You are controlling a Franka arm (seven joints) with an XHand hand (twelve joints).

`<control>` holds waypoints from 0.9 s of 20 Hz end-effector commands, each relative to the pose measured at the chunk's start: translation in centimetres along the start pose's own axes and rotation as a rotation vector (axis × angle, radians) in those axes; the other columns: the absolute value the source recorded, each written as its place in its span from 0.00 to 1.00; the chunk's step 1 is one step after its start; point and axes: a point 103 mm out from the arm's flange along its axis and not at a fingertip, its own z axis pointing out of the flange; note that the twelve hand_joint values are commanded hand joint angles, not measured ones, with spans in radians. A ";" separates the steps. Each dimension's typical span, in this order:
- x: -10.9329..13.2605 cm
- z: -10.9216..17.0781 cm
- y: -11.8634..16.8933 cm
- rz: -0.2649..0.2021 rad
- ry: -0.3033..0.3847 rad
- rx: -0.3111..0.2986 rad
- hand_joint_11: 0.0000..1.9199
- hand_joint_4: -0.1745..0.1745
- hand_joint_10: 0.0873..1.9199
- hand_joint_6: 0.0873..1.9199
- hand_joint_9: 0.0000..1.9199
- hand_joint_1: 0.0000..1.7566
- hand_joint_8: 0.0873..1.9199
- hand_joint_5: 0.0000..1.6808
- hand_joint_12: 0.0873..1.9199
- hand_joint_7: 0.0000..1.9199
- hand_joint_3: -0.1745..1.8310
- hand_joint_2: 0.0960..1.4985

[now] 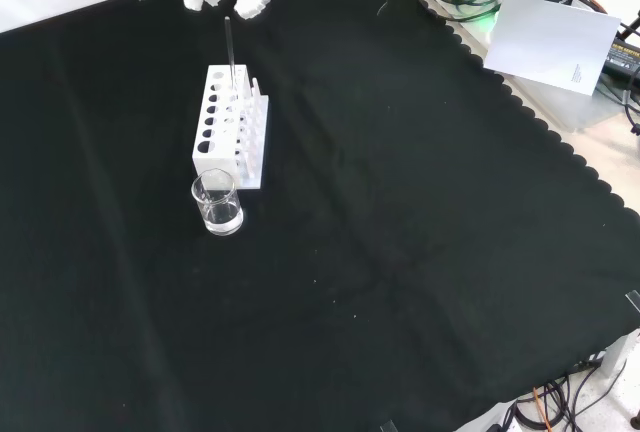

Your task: Take the glass rod from the white test tube rack.

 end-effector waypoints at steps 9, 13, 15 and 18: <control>0.4 3.2 1.4 -0.028 0.002 0.029 0.31 0.00 0.46 0.38 0.53 0.35 0.52 0.20 0.70 0.41 0.34 0.64; 0.5 3.4 1.7 -0.038 -0.001 0.036 0.32 0.00 0.45 0.42 0.58 0.39 0.51 0.21 0.69 0.43 0.34 0.64; 0.6 3.5 1.9 -0.045 -0.008 0.030 0.34 0.00 0.45 0.44 0.61 0.41 0.51 0.23 0.68 0.44 0.34 0.64; 0.6 3.4 1.8 -0.048 -0.016 0.025 0.36 0.00 0.45 0.45 0.65 0.44 0.51 0.26 0.67 0.46 0.35 0.64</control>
